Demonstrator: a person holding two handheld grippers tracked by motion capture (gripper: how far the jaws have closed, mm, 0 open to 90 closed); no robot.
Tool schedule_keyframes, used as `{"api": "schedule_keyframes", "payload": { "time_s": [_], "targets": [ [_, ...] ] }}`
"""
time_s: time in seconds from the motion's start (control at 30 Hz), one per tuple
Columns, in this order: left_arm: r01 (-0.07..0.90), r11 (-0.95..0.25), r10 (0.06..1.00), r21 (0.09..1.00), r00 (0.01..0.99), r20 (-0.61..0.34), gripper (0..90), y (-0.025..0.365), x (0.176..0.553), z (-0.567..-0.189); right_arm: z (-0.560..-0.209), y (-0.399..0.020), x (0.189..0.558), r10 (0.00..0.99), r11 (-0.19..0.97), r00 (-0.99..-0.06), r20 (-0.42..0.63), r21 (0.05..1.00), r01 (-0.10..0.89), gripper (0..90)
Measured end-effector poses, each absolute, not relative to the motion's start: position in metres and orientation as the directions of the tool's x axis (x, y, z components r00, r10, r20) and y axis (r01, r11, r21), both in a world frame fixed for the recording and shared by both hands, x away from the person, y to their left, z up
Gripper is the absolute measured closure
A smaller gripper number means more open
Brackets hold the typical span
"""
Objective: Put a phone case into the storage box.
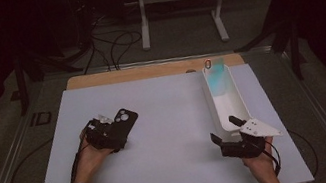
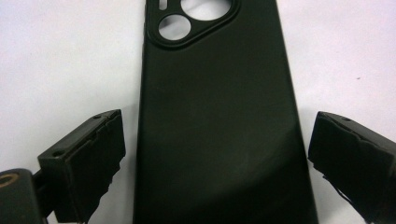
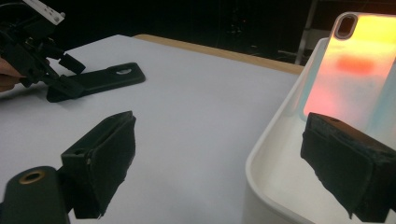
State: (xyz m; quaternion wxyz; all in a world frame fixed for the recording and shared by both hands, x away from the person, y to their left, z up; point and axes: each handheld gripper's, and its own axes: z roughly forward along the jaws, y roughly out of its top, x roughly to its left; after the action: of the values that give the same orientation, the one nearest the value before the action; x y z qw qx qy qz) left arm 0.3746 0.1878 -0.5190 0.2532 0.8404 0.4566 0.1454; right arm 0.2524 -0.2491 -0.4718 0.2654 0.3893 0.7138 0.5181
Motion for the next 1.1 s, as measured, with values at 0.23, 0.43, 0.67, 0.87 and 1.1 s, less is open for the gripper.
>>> {"api": "schedule_keyframes", "payload": {
  "time_s": [0.23,0.43,0.67,0.87,1.1],
  "targets": [
    [0.708,-0.442,0.844,0.552,0.536,-0.011,5.6,0.1885,0.3755,-0.5207,-0.472,-0.2487,0.2523,0.83,0.161,-0.557,0.025,0.946,0.283,10.2],
    [0.715,-0.437,0.847,0.546,0.532,-0.018,6.9,0.1889,0.3762,-0.5202,-0.4722,-0.248,0.2522,0.829,0.164,-0.558,0.023,0.945,0.283,10.2],
    [0.718,-0.431,0.851,0.546,0.525,-0.018,12.6,0.1906,0.3762,-0.5185,-0.4724,-0.2472,0.2523,0.829,0.167,-0.559,0.022,0.944,0.283,10.2],
    [0.719,-0.43,0.852,0.546,0.523,-0.017,14.2,0.1908,0.376,-0.5178,-0.4725,-0.2467,0.2523,0.827,0.167,-0.562,0.022,0.945,0.282,10.2],
    [0.718,-0.425,0.855,0.551,0.518,-0.015,16.6,0.1916,0.3756,-0.5171,-0.4721,-0.247,0.2522,0.829,0.165,-0.559,0.023,0.945,0.283,10.2]
  ]
}}
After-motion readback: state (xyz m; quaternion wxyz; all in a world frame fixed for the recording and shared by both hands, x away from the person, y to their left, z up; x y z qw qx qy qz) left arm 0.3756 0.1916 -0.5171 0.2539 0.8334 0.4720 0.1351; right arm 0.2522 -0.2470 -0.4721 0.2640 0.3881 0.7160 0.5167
